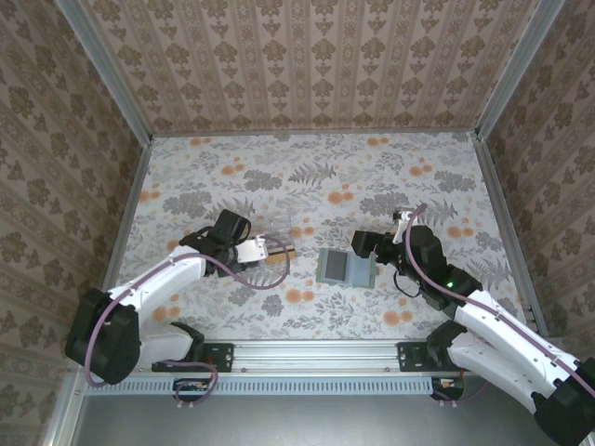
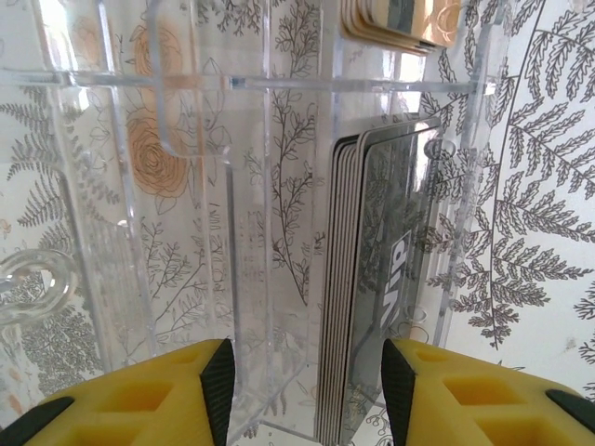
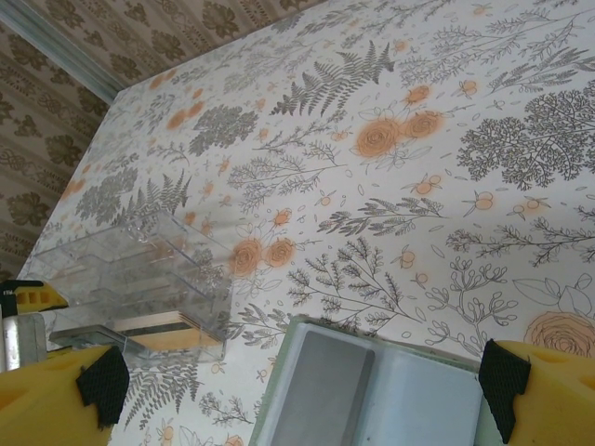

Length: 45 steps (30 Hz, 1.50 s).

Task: Take the credit cards out of the card holder

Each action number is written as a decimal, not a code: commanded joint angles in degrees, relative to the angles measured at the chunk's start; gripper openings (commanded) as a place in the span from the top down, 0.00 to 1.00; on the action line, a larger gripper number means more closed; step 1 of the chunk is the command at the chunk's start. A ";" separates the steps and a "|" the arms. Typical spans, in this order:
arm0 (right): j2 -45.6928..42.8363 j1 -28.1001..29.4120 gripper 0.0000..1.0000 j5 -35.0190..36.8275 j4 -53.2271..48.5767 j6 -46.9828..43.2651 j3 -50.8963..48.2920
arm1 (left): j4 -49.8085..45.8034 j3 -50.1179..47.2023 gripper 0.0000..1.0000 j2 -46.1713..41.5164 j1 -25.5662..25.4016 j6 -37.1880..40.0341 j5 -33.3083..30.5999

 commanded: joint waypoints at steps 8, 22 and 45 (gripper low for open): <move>1.27 -0.44 0.00 -1.19 -0.30 0.75 0.31 | -3.22 2.79 0.51 -6.36 0.31 -5.32 3.29; 5.92 -0.72 0.00 2.47 -4.19 0.56 3.44 | -4.80 13.89 0.00 -10.98 2.93 -46.57 2.99; 10.67 -0.09 0.00 -4.13 -13.67 1.31 5.91 | -4.46 19.53 0.16 0.86 -12.03 -77.62 -0.15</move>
